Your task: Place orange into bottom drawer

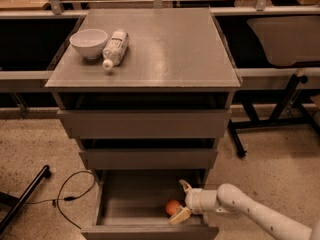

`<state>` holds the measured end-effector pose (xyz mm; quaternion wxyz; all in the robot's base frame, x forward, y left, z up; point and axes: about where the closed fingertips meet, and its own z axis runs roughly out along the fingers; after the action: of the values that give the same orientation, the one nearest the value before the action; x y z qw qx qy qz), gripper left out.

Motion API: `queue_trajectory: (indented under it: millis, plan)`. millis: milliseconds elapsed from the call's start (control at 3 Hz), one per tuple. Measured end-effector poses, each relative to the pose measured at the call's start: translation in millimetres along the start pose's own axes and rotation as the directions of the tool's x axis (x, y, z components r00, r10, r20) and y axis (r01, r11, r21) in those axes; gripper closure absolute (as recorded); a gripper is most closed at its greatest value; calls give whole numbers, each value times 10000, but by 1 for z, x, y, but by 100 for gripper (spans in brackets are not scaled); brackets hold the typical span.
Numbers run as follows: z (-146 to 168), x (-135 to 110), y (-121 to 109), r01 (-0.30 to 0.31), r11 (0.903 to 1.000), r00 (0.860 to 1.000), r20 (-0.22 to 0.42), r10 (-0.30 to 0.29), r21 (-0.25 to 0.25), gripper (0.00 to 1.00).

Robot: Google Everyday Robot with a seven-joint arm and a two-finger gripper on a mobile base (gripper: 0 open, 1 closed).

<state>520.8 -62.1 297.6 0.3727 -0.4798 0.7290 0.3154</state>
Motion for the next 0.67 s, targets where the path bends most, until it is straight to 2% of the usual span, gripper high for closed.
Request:
queue_trajectory:
  millis: [333, 667]
  plan:
    - [-38, -23, 19, 302, 9993, 9987, -416, -292, 239, 0]
    - [-73, -39, 28, 500, 9974, 9964, -710, -463, 518, 0]
